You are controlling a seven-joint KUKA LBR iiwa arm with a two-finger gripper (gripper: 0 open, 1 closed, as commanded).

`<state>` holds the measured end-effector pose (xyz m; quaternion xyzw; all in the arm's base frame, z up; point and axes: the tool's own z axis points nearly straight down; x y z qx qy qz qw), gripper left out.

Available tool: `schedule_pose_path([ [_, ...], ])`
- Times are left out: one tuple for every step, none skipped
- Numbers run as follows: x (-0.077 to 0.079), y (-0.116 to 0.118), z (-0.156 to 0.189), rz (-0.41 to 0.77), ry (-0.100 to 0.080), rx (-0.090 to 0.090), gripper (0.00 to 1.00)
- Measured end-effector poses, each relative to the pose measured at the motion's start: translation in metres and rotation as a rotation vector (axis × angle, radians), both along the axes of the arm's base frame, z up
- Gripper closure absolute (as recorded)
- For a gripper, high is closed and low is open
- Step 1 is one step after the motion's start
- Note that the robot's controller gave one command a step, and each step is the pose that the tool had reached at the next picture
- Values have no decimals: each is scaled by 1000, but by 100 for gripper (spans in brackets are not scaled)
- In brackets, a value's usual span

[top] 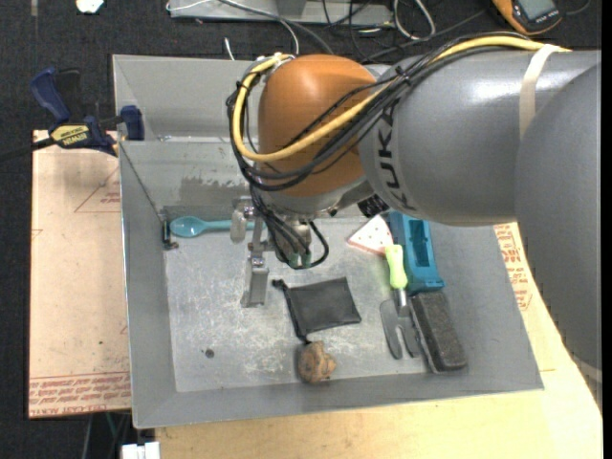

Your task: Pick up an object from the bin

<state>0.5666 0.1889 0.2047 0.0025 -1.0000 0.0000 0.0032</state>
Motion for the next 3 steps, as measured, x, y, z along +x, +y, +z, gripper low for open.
schedule_pose_path([
  [1, -1, 5, -4, -7, 1, 0],
  [-6, -17, 17, -33, -4, 2, 0],
  [-7, -47, -28, -121, -10, 4, 0],
])
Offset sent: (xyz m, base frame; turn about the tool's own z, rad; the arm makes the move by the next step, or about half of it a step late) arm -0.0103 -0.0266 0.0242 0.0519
